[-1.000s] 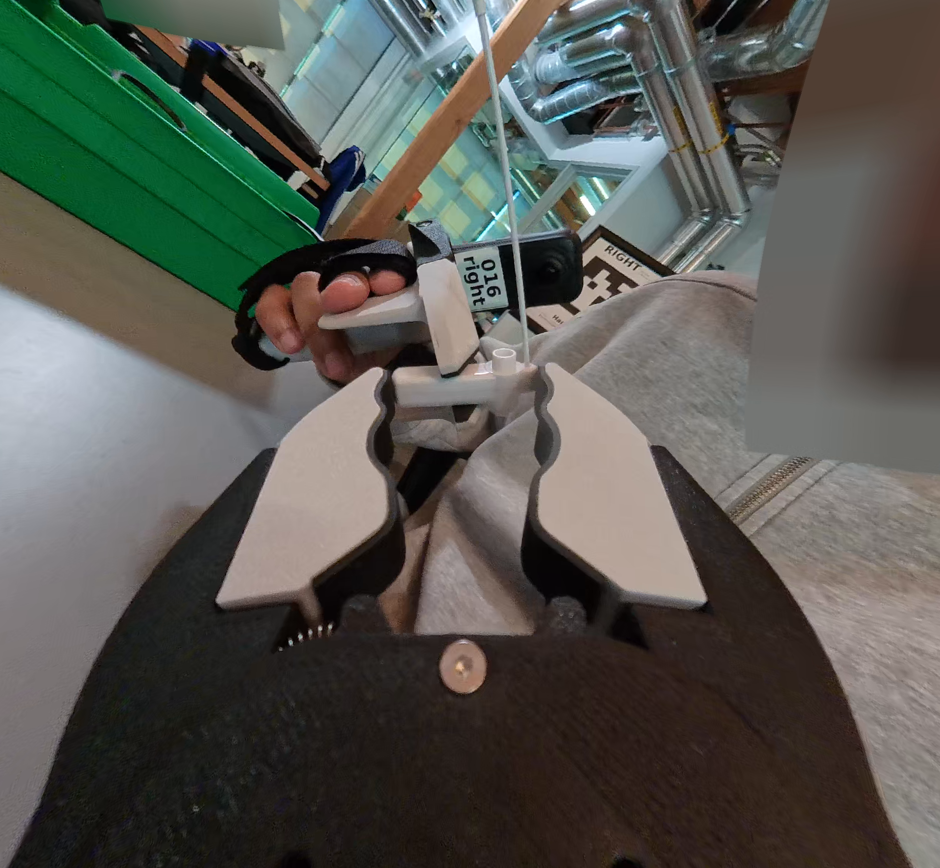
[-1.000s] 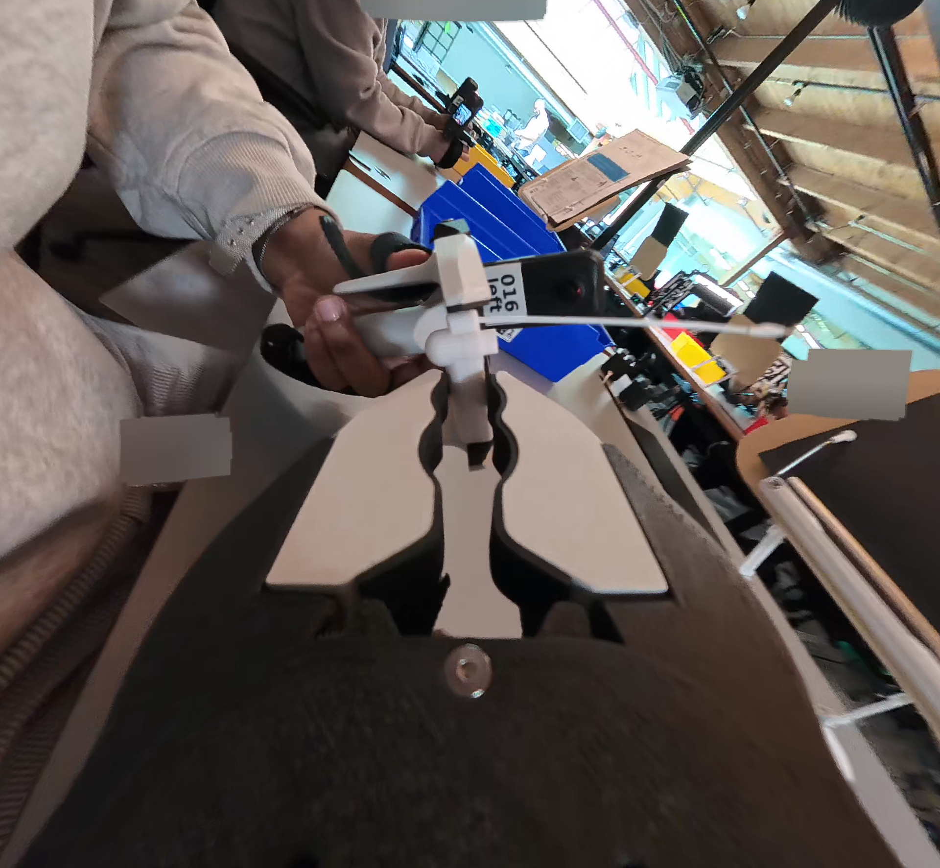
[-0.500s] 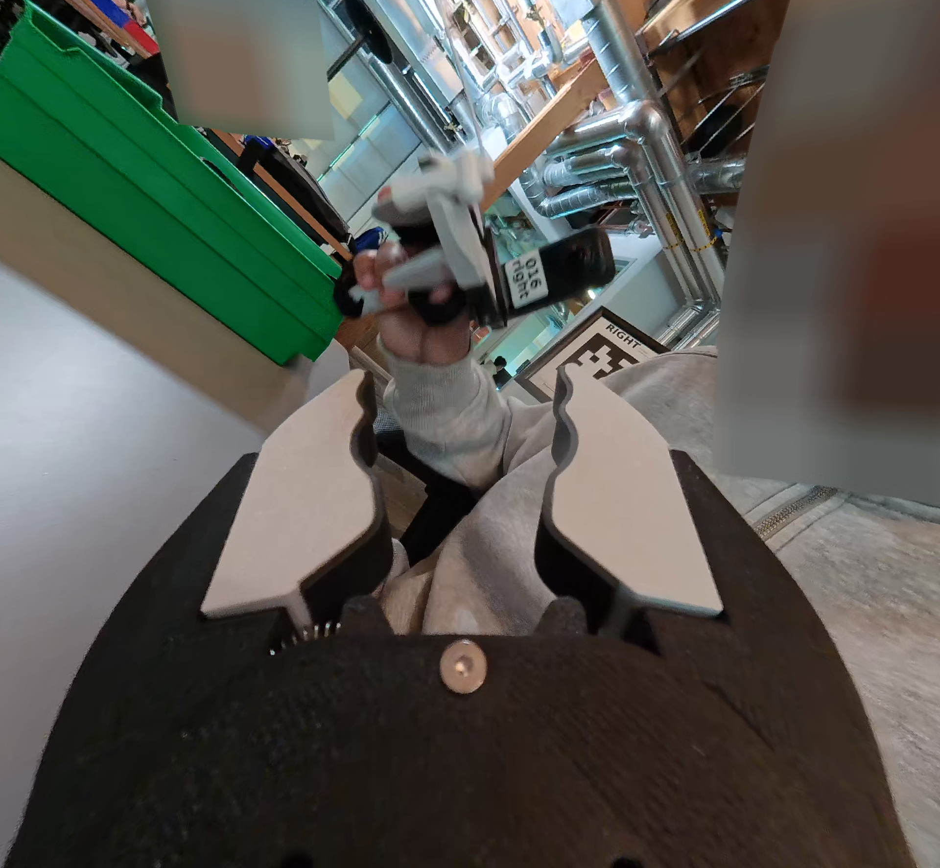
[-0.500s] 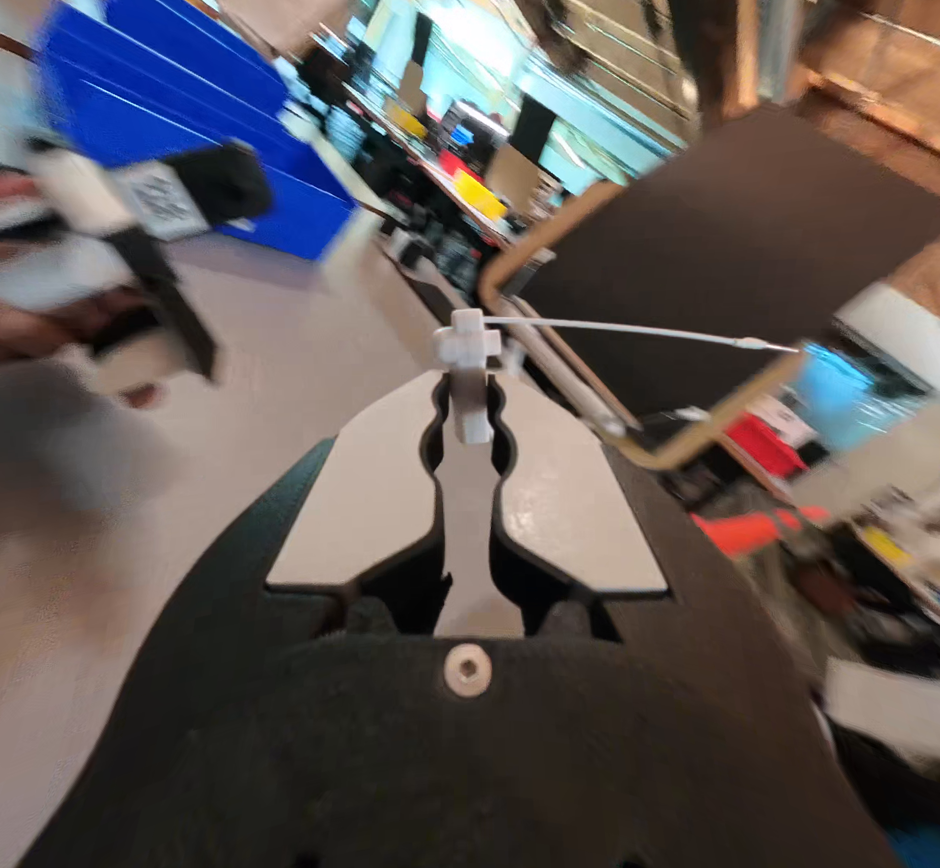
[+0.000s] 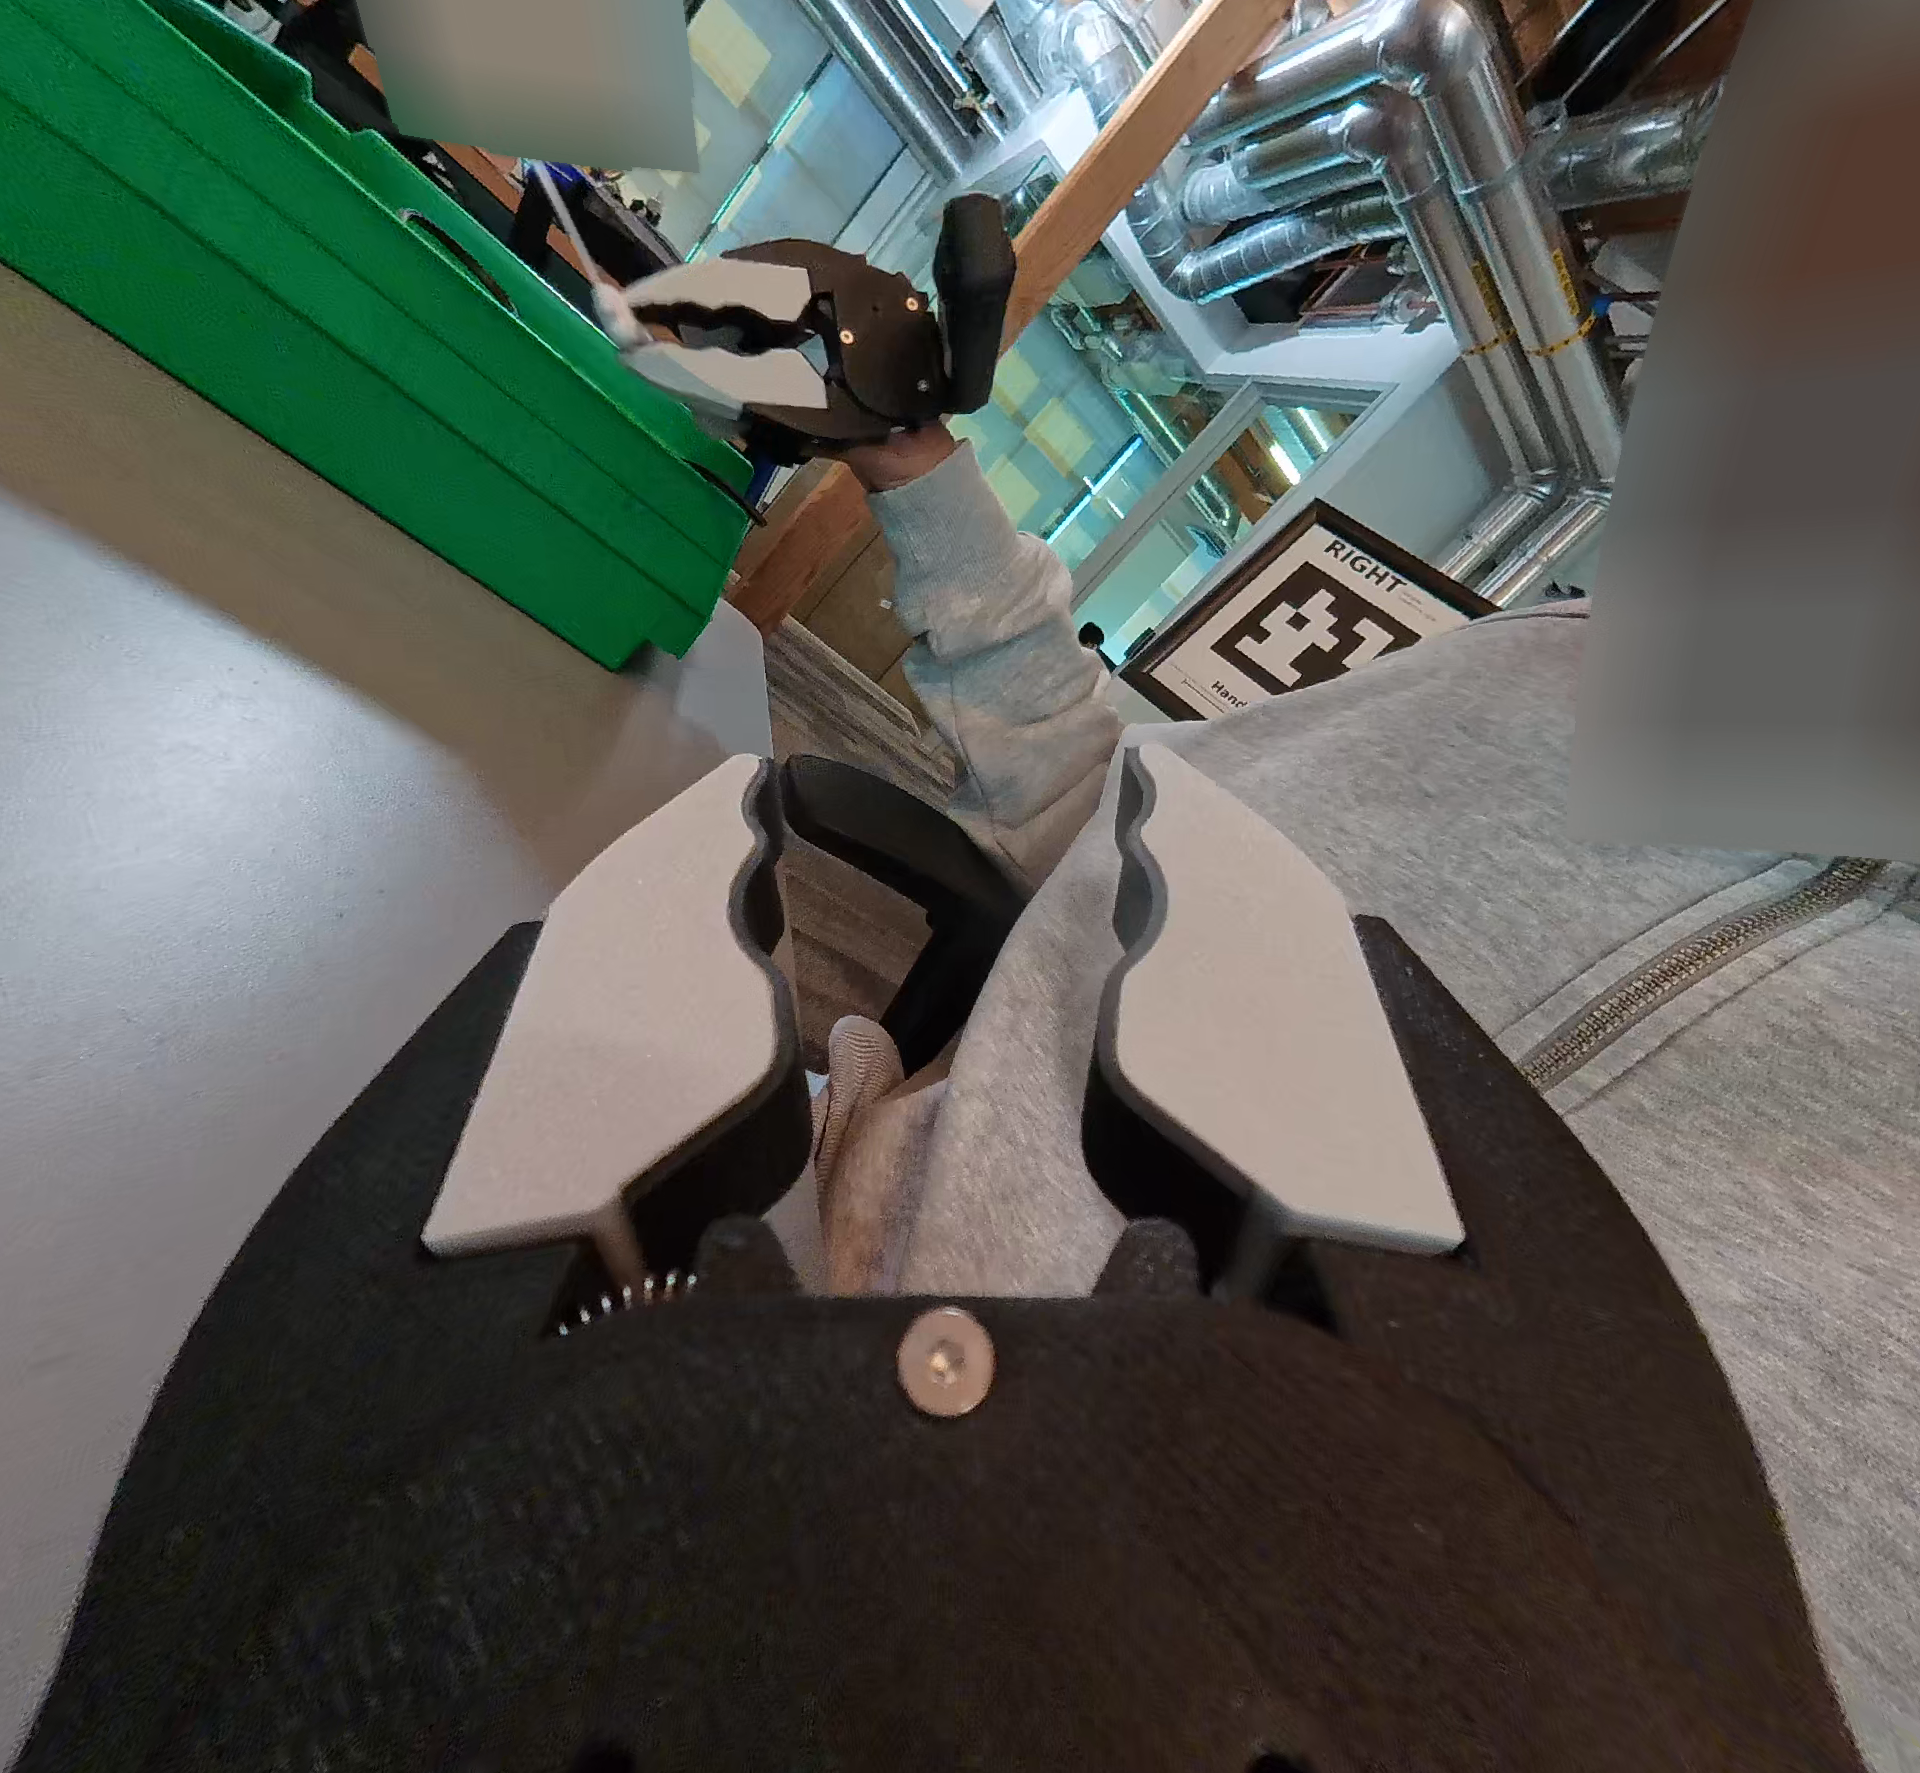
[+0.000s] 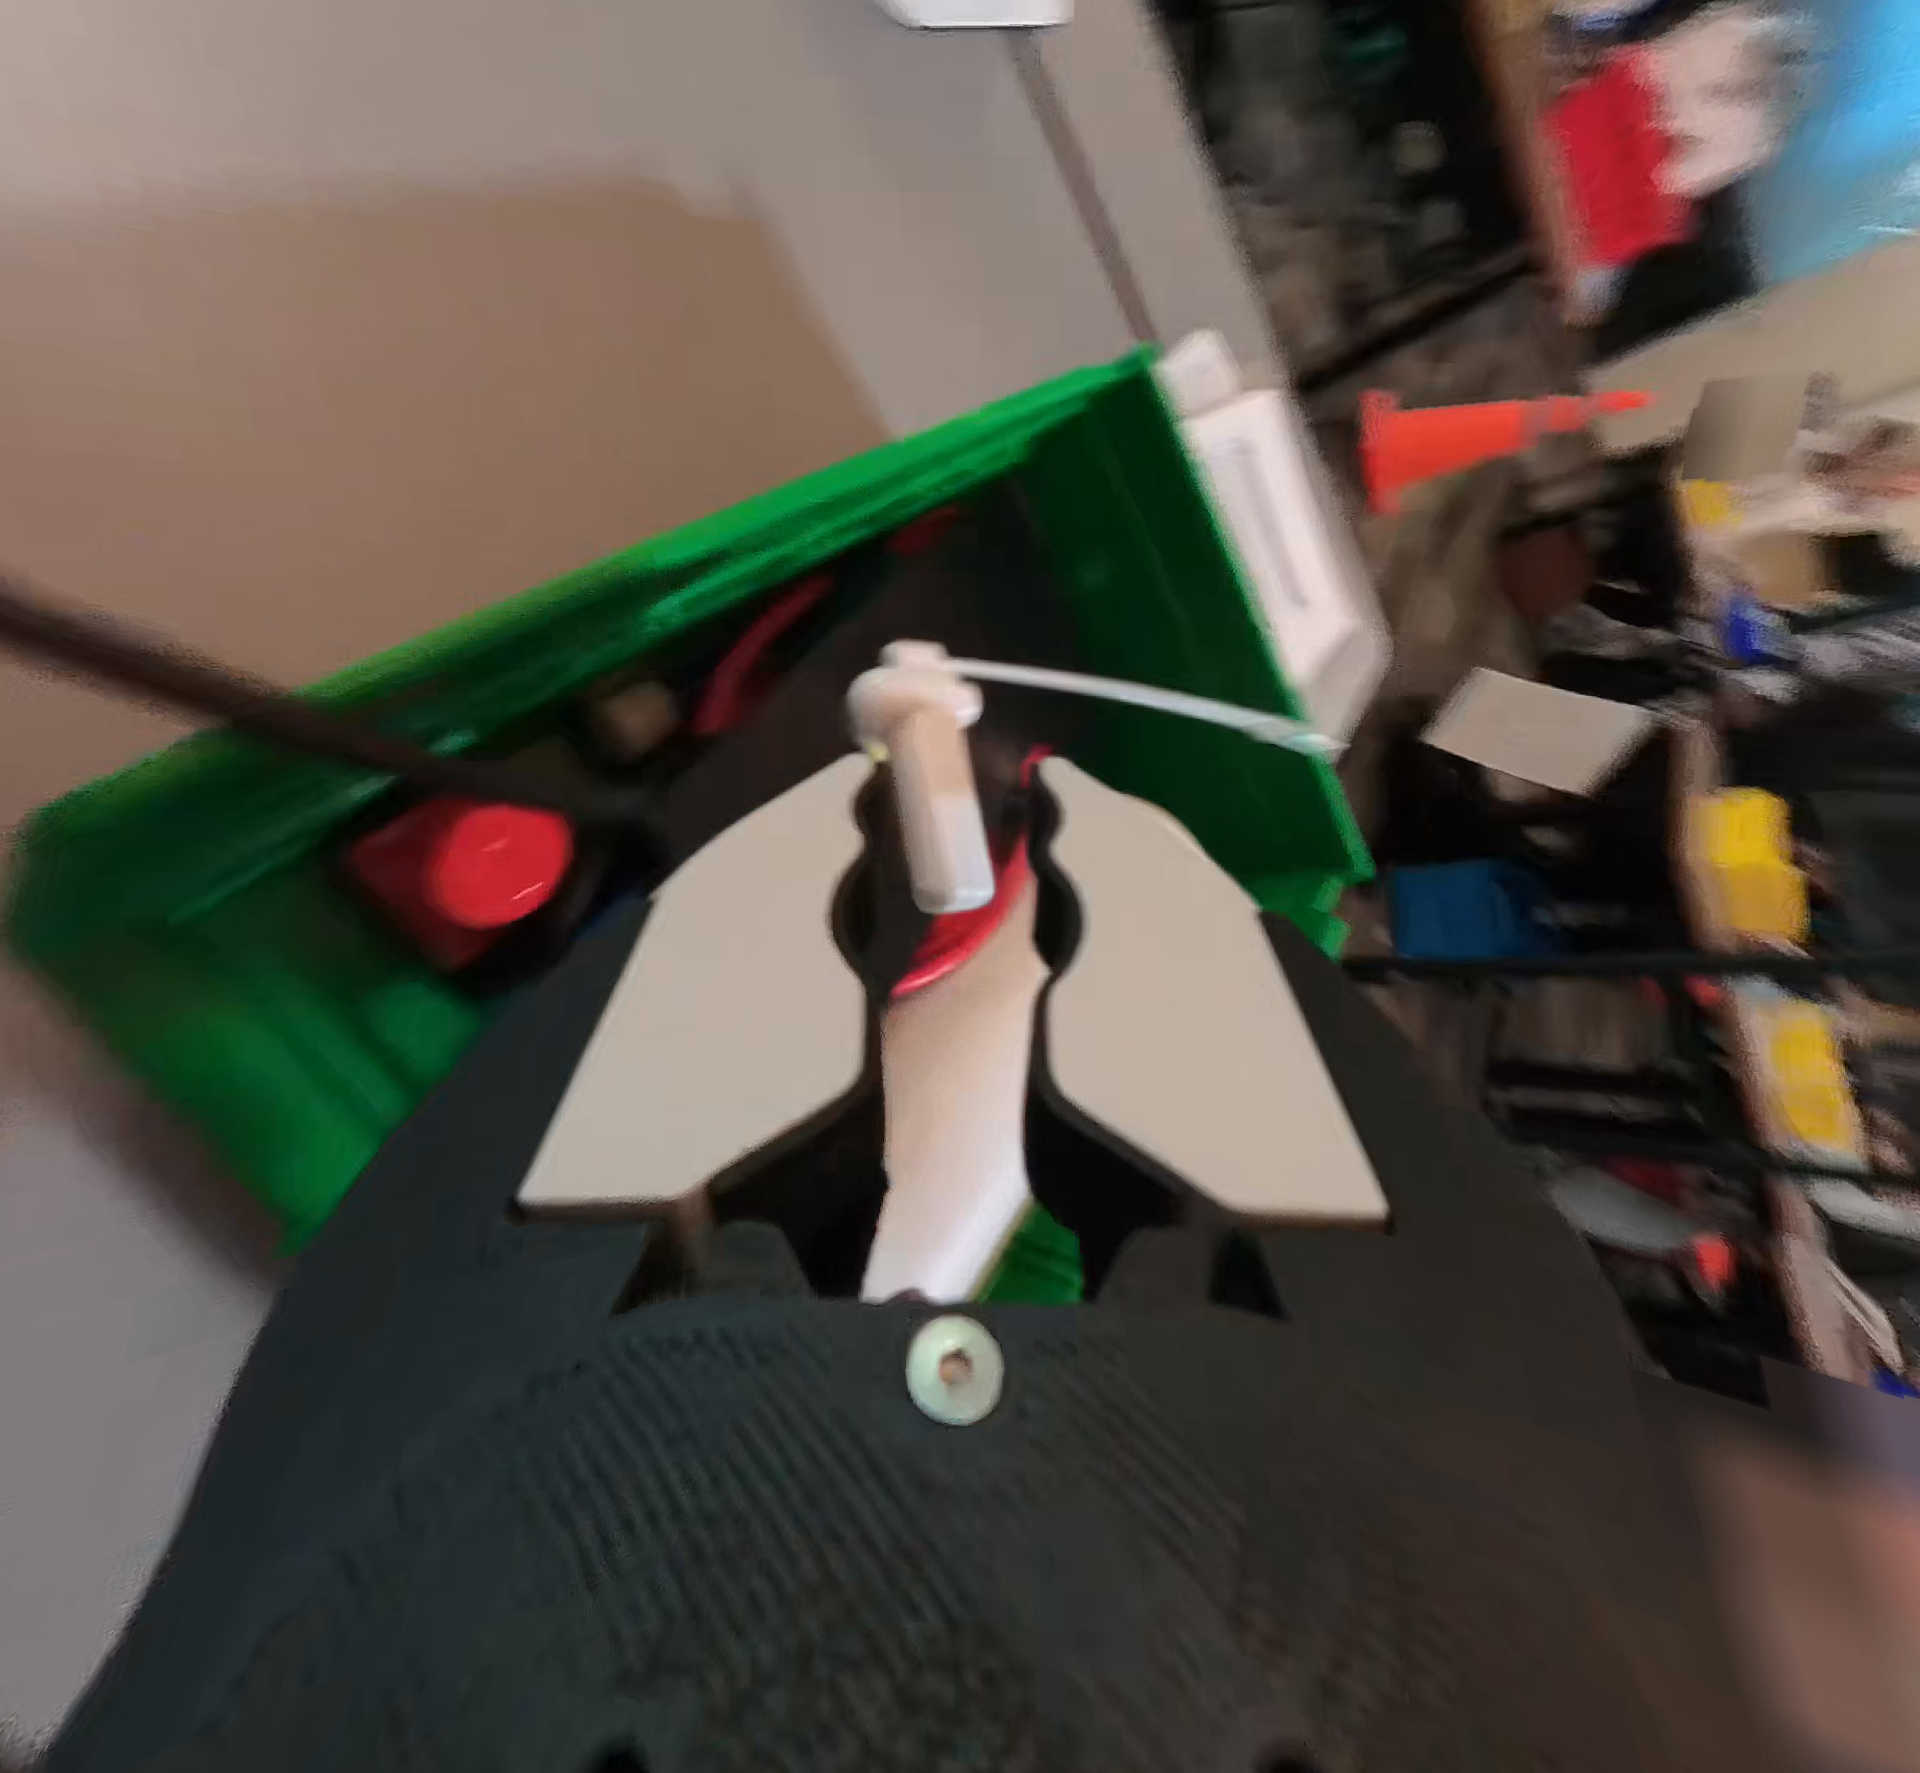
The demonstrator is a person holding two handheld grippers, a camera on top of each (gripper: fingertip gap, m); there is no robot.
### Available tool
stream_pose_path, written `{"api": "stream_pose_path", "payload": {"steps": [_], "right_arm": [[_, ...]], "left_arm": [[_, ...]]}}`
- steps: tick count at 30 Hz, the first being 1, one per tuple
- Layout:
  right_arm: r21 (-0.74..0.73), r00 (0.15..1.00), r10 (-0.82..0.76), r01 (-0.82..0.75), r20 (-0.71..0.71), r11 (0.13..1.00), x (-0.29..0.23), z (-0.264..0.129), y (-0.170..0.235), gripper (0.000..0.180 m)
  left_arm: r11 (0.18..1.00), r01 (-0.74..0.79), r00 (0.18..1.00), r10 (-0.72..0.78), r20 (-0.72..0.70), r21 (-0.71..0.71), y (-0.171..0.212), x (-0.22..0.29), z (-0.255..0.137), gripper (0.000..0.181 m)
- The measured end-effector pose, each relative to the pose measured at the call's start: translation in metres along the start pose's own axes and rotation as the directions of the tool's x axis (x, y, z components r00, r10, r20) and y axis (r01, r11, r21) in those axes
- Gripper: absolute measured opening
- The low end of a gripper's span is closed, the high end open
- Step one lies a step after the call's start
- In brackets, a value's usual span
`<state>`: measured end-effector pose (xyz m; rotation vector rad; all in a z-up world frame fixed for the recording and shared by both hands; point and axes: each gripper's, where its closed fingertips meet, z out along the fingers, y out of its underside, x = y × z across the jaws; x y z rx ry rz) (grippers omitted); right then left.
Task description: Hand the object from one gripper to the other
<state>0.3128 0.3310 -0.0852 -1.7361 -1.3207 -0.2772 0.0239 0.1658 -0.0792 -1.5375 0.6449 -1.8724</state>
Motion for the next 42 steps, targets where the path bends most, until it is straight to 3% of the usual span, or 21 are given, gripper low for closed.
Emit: {"api": "stream_pose_path", "payload": {"steps": [1, 6, 11, 12, 14, 15, 18, 20, 21, 23, 26, 28, 33, 37, 40, 42], "right_arm": [[0.009, 0.996, 0.017, -0.017, -0.086, 1.0, 0.012, 0.003, 0.001, 0.031], [0.065, 0.975, 0.027, -0.014, -0.219, 0.998, 0.025, 0.005, -0.009, 0.035], [0.344, 0.962, 0.19, -0.114, -0.198, 0.932, 0.022, -0.017, -0.079, 0.031], [0.424, 0.956, 0.256, -0.175, -0.142, 0.889, 0.017, -0.023, -0.099, 0.038], [0.556, 0.92, 0.389, -0.353, 0.058, 0.752, -0.004, -0.033, -0.144, 0.071], [0.593, 0.892, 0.411, -0.438, 0.19, 0.676, -0.02, -0.038, -0.167, 0.075], [0.643, 0.811, 0.346, -0.585, 0.472, 0.494, -0.067, -0.05, -0.221, 0.064], [0.628, 0.774, 0.302, -0.63, 0.557, 0.456, -0.096, -0.044, -0.238, 0.063], [0.598, 0.751, 0.285, -0.652, 0.596, 0.466, -0.111, -0.035, -0.242, 0.057], [0.522, 0.692, 0.263, -0.695, 0.672, 0.495, -0.138, -0.018, -0.244, 0.028], [0.45, 0.603, 0.258, -0.763, 0.755, 0.465, -0.156, -0.007, -0.248, 0.0], [0.498, 0.646, 0.239, -0.732, 0.725, 0.465, -0.159, -0.007, -0.252, 0.0], [0.593, 0.794, 0.166, -0.557, 0.584, 0.581, -0.177, -0.004, -0.26, 0.0], [0.579, 0.833, 0.173, -0.499, 0.526, 0.644, -0.181, 0.01, -0.256, 0.0], [0.538, 0.788, 0.214, -0.564, 0.577, 0.627, -0.179, 0.015, -0.25, 0.0], [0.533, 0.777, 0.219, -0.579, 0.59, 0.617, -0.178, 0.018, -0.246, 0.0]], "left_arm": [[1.0, 0.001, 1.0, -0.001, -0.001, 0.0, 0.0, 0.0, 0.0, 0.062], [1.0, -0.022, 1.0, 0.022, 0.007, -0.009, 0.001, 0.004, 0.002, 0.062], [0.999, -0.03, 1.0, 0.03, 0.01, -0.015, 0.003, 0.005, 0.004, 0.061], [0.999, -0.029, 1.0, 0.029, 0.01, -0.016, 0.003, 0.005, 0.004, 0.06], [0.999, -0.033, 0.999, 0.033, 0.016, -0.019, 0.003, 0.004, 0.004, 0.06], [0.999, -0.04, 0.999, 0.04, 0.021, -0.021, 0.004, 0.004, 0.005, 0.059], [0.995, -0.093, 0.993, 0.095, 0.075, -0.025, 0.002, 0.0, 0.005, 0.065], [0.985, -0.169, 0.976, 0.171, 0.133, -0.024, -0.002, -0.003, 0.002, 0.067], [0.979, -0.203, 0.966, 0.205, 0.159, -0.03, -0.004, -0.004, 0.0, 0.068], [0.963, -0.267, 0.941, 0.27, 0.202, -0.043, -0.008, -0.006, -0.004, 0.068], [0.943, -0.328, 0.912, 0.333, 0.241, -0.06, -0.011, -0.008, -0.011, 0.065], [0.935, -0.35, 0.898, 0.354, 0.26, -0.065, -0.013, -0.009, -0.014, 0.064], [0.926, -0.376, 0.877, 0.37, 0.307, -0.042, -0.025, -0.012, -0.025, 0.057], [0.907, -0.418, 0.832, 0.36, 0.422, 0.05, -0.061, -0.008, -0.05, 0.051], [0.851, -0.522, 0.731, 0.406, 0.548, 0.066, -0.108, 0.011, -0.091, 0.046], [0.8, -0.601, 0.598, 0.456, 0.659, -0.008, -0.142, 0.026, -0.134, 0.04]]}}
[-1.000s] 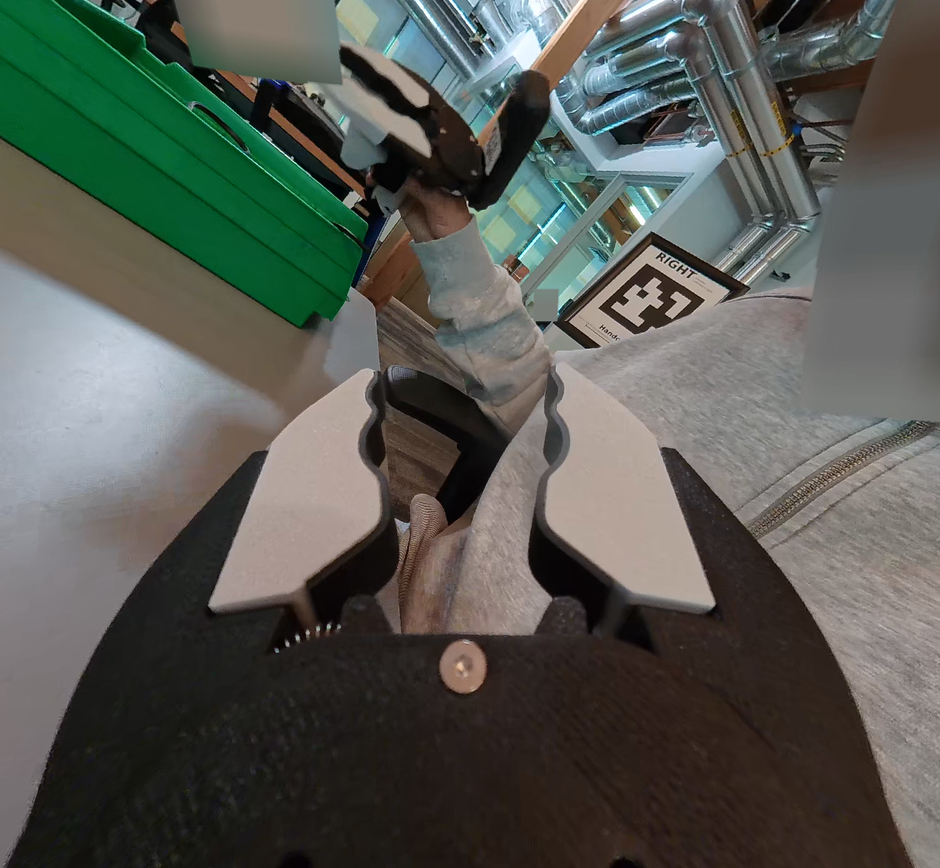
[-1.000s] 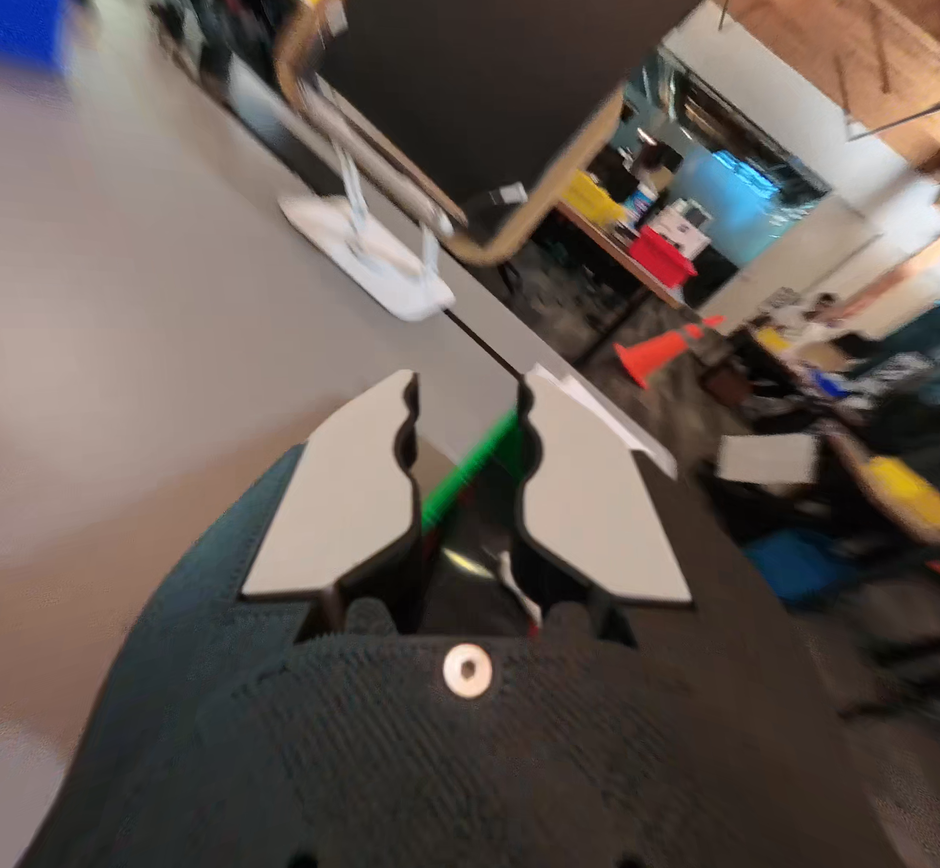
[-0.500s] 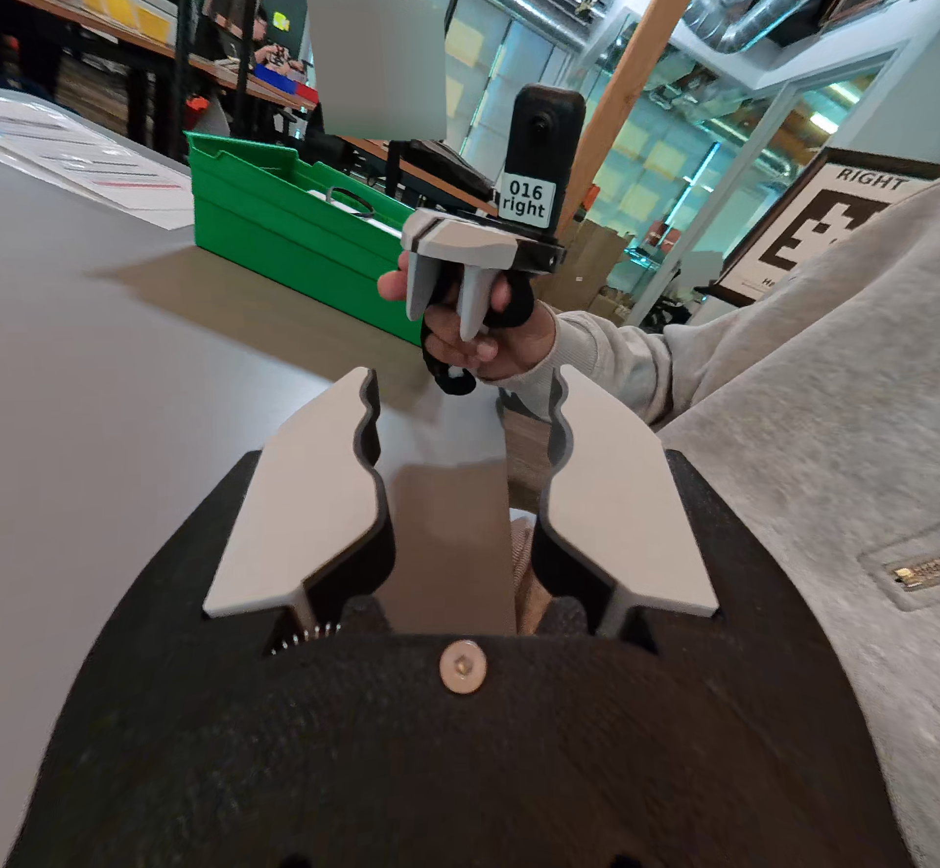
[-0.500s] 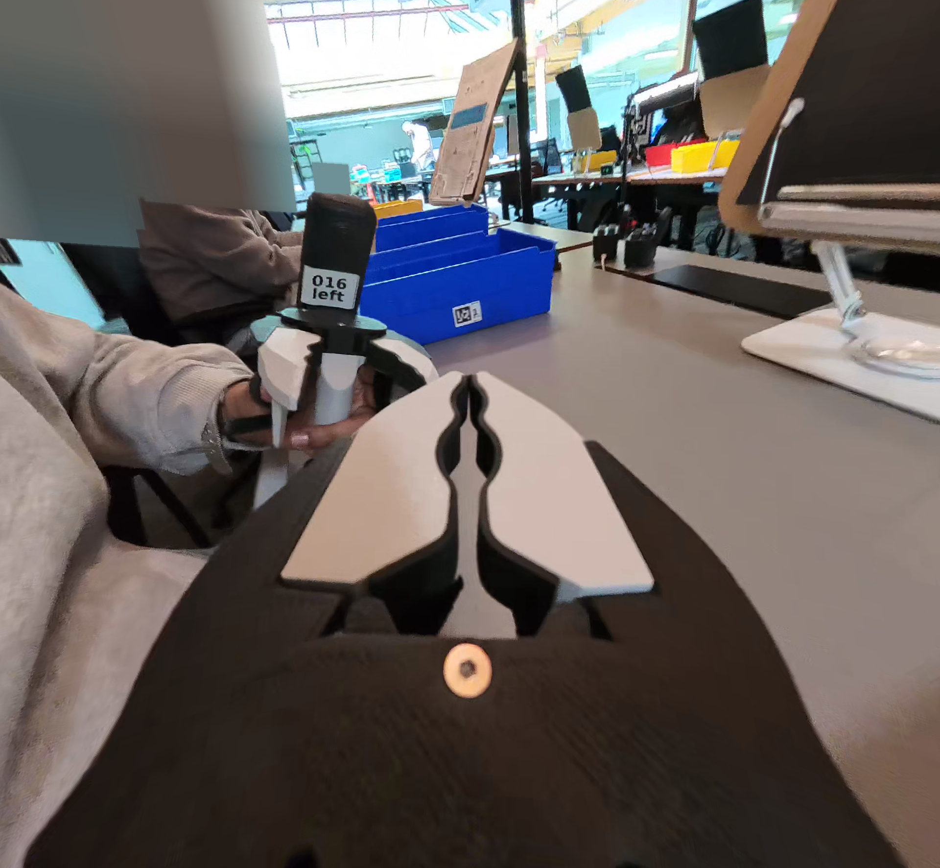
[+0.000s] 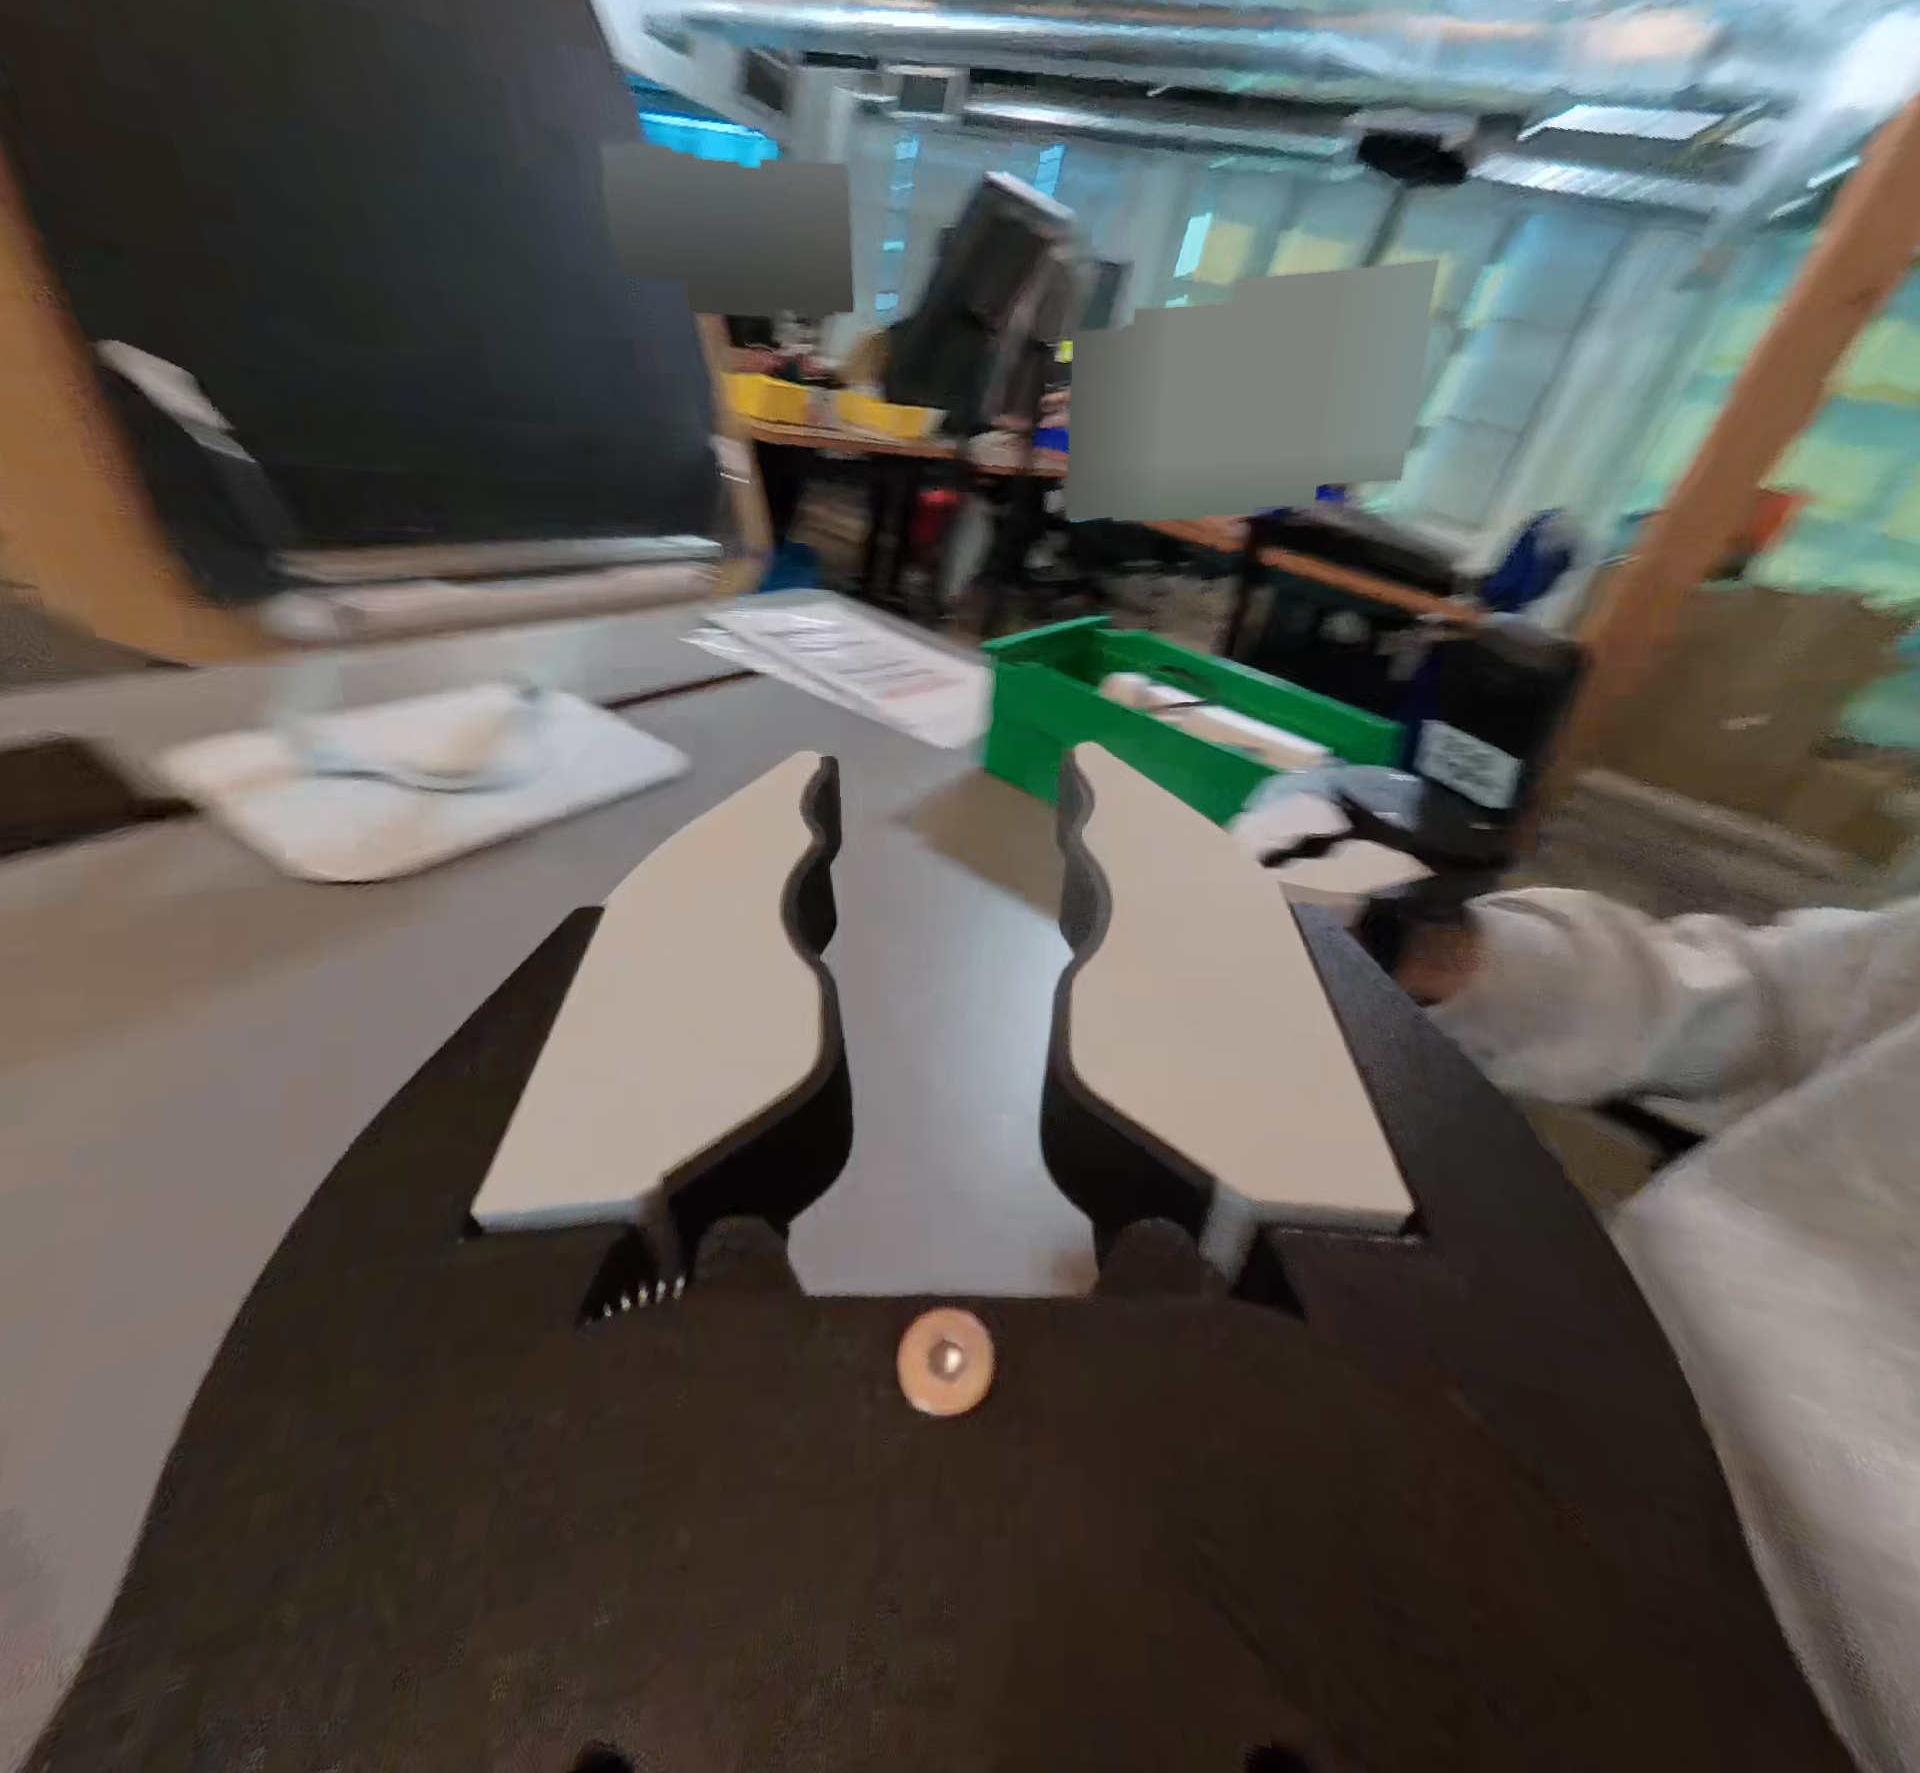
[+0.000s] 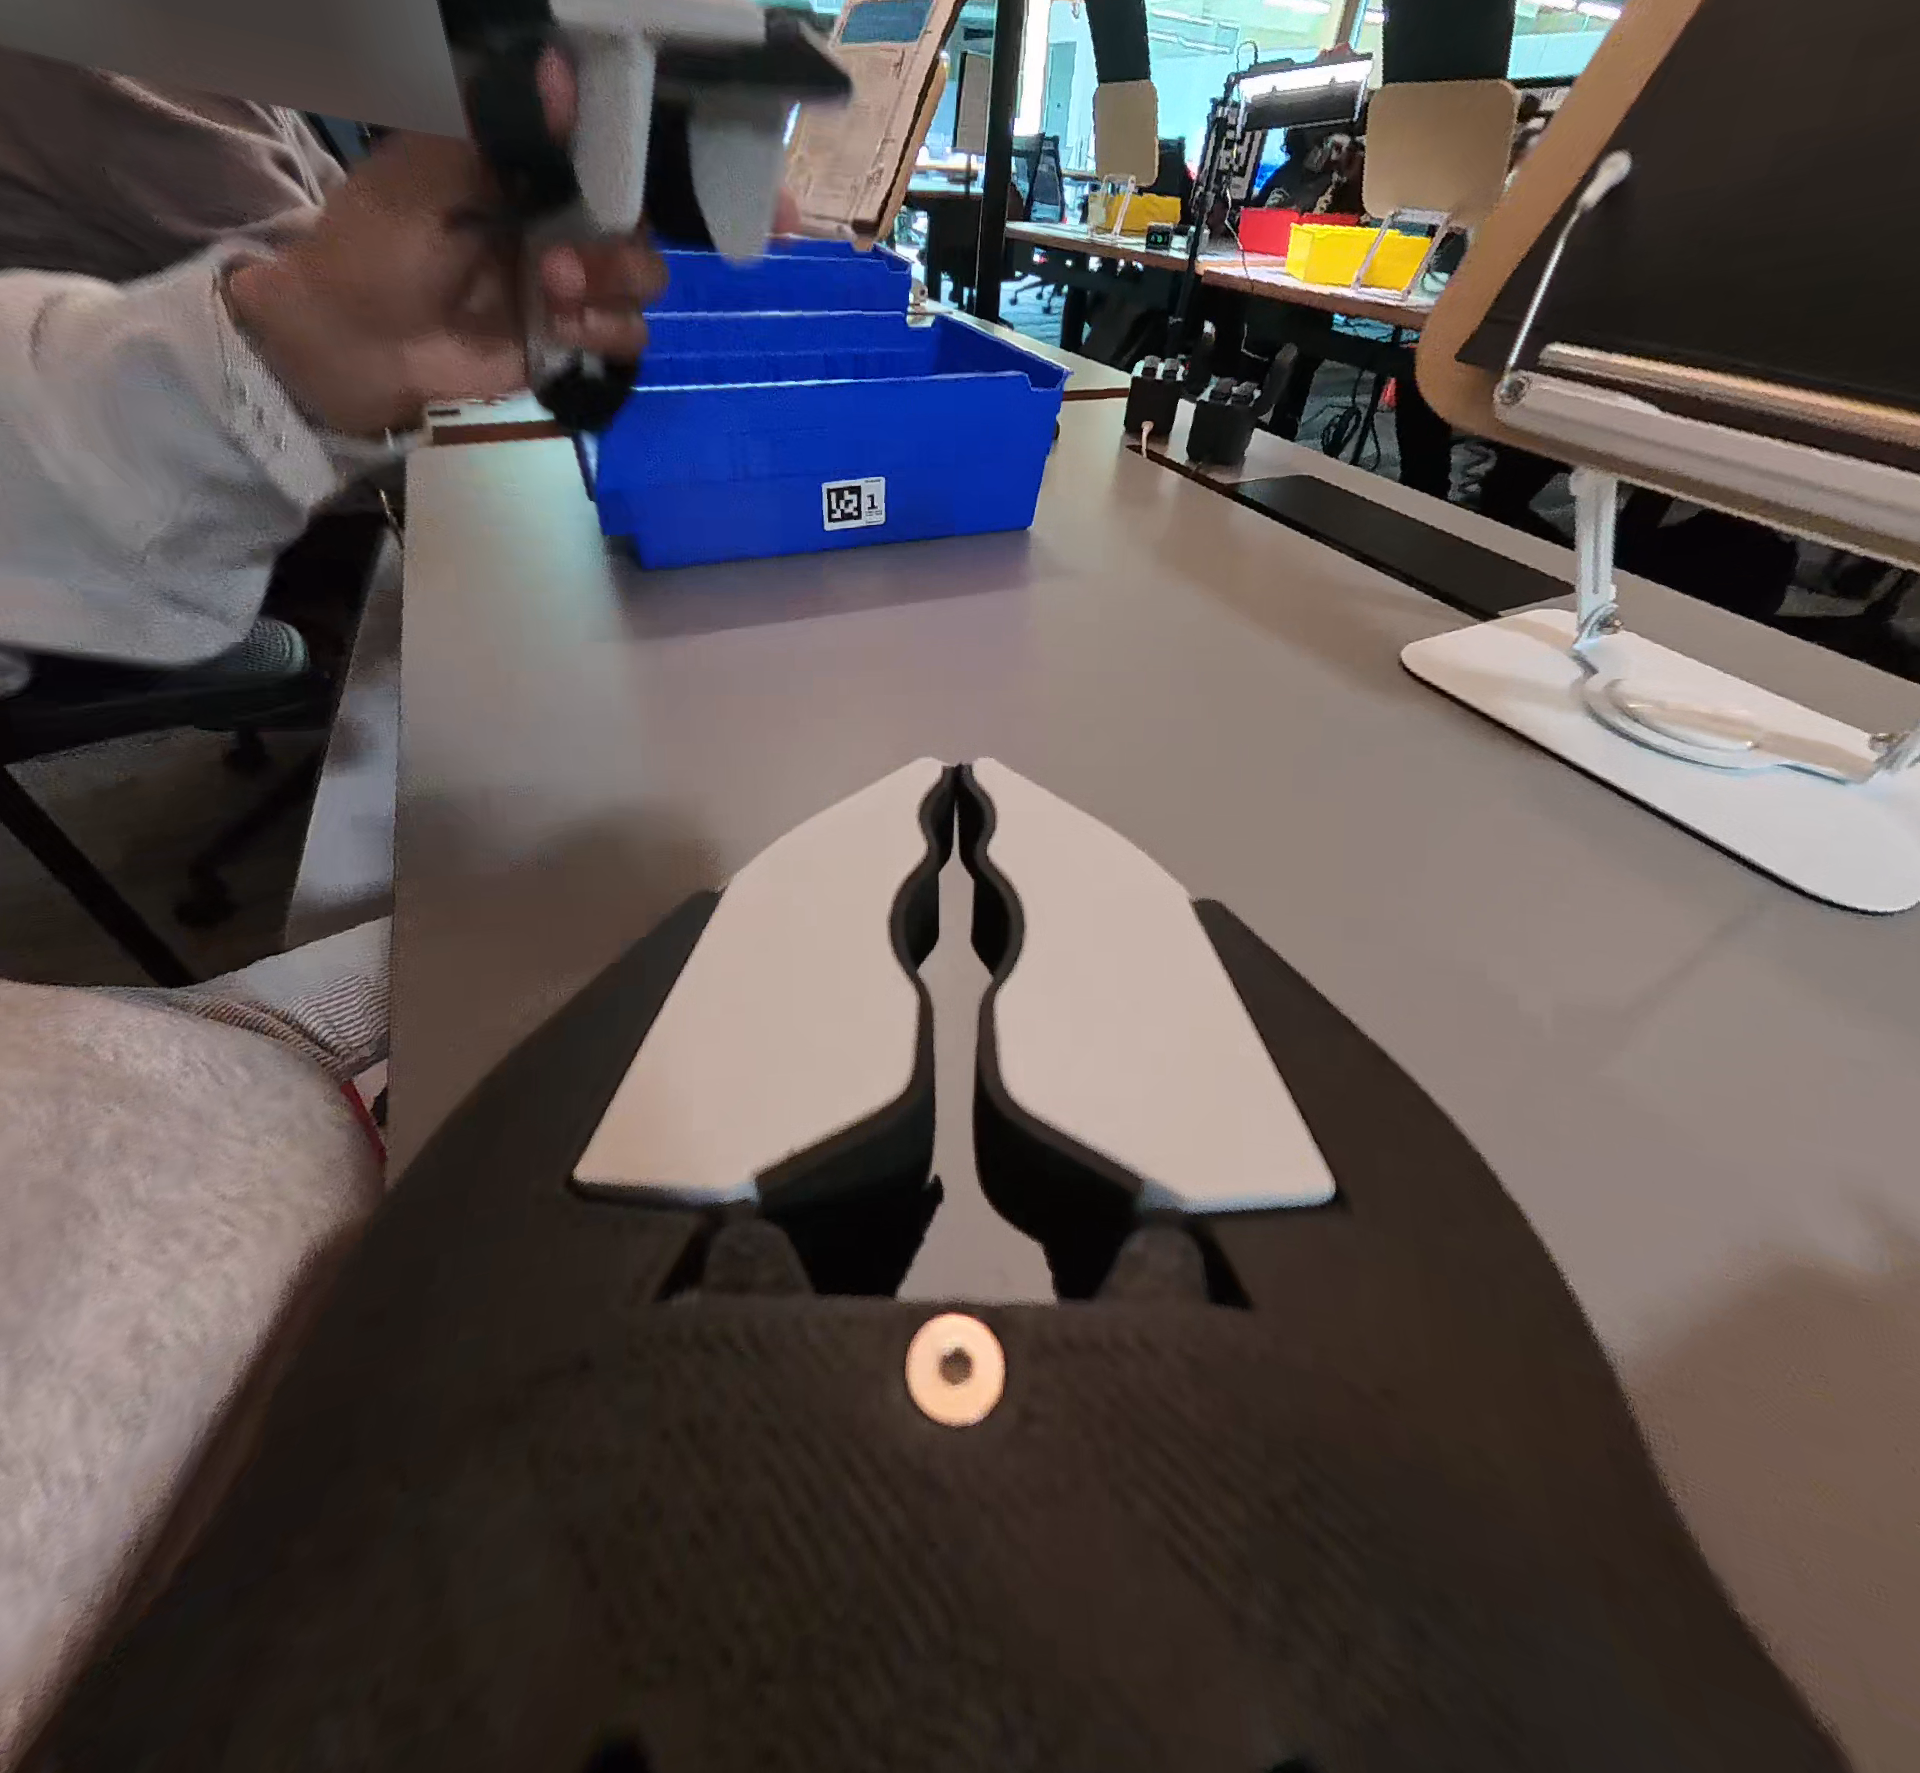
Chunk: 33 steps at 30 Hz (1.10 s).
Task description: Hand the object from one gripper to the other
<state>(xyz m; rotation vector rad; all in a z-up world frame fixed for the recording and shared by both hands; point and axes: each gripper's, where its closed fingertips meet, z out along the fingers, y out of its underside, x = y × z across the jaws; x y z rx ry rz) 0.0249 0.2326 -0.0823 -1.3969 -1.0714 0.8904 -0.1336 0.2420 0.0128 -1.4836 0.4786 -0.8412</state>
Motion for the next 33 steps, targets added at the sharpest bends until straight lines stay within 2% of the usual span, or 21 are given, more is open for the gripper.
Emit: {"api": "stream_pose_path", "payload": {"steps": [3, 6, 7, 9, 11, 13, 16, 19, 22, 25, 28, 30, 33], "right_arm": [[-0.02, 1.0, 0.019, -0.019, 0.003, 1.0, 0.004, 0.002, 0.007, 0.001], [-0.034, 0.999, 0.031, -0.031, 0.023, 0.999, 0.004, 0.004, 0.012, 0.003], [-0.038, 0.999, 0.035, -0.034, 0.031, 0.999, 0.003, 0.005, 0.013, 0.003], [-0.048, 0.998, 0.042, -0.041, 0.036, 0.998, 0.002, 0.006, 0.016, 0.003], [-0.064, 0.998, 0.046, -0.044, 0.033, 0.997, 0.003, 0.008, 0.019, 0.003], [-0.08, 0.999, 0.044, -0.042, 0.021, 0.996, 0.005, 0.01, 0.022, 0.003], [-0.094, 1.0, 0.03, -0.03, -0.006, 0.995, 0.009, 0.012, 0.025, 0.003], [-0.103, 0.999, 0.032, -0.035, -0.025, 0.994, 0.015, 0.014, 0.029, 0.002], [-0.115, 0.998, 0.054, -0.057, -0.031, 0.992, 0.021, 0.016, 0.036, 0.002], [-0.12, 0.995, 0.094, -0.097, -0.027, 0.988, 0.026, 0.019, 0.041, 0.001], [-0.104, 0.993, 0.118, -0.12, -0.022, 0.987, 0.029, 0.02, 0.039, 0.001], [-0.095, 0.991, 0.13, -0.131, -0.018, 0.987, 0.029, 0.02, 0.038, 0.002], [-0.085, 0.99, 0.141, -0.141, -0.006, 0.986, 0.028, 0.019, 0.036, 0.002]], "left_arm": [[0.986, -0.129, 0.97, 0.146, 0.193, -0.101, -0.045, -0.063, -0.05, 0.035], [0.913, -0.206, 0.92, 0.303, 0.248, -0.351, -0.054, -0.137, -0.095, 0.03], [0.865, -0.204, 0.91, 0.34, 0.237, -0.458, -0.046, -0.164, -0.109, 0.028], [0.731, -0.098, 0.908, 0.344, 0.241, -0.675, -0.017, -0.221, -0.141, 0.026], [0.535, 0.089, 0.892, 0.332, 0.306, -0.84, 0.022, -0.271, -0.176, 0.027], [0.393, 0.147, 0.909, 0.309, 0.281, -0.908, 0.06, -0.295, -0.19, 0.027], [0.256, 0.136, 0.917, 0.333, 0.22, -0.957, 0.1, -0.32, -0.195, 0.034], [0.137, 0.11, 0.911, 0.382, 0.155, -0.984, 0.121, -0.339, -0.2, 0.04], [0.12, 0.103, 0.909, 0.393, 0.142, -0.987, 0.129, -0.35, -0.197, 0.045], [0.165, 0.128, 0.933, 0.313, 0.175, -0.978, 0.132, -0.347, -0.19, 0.037], [0.199, 0.124, 0.943, 0.282, 0.178, -0.972, 0.131, -0.344, -0.189, 0.036], [0.269, 0.114, 0.929, 0.311, 0.198, -0.956, 0.117, -0.342, -0.183, 0.036], [0.449, 0.05, 0.891, 0.384, 0.243, -0.892, 0.072, -0.324, -0.162, 0.034]]}}
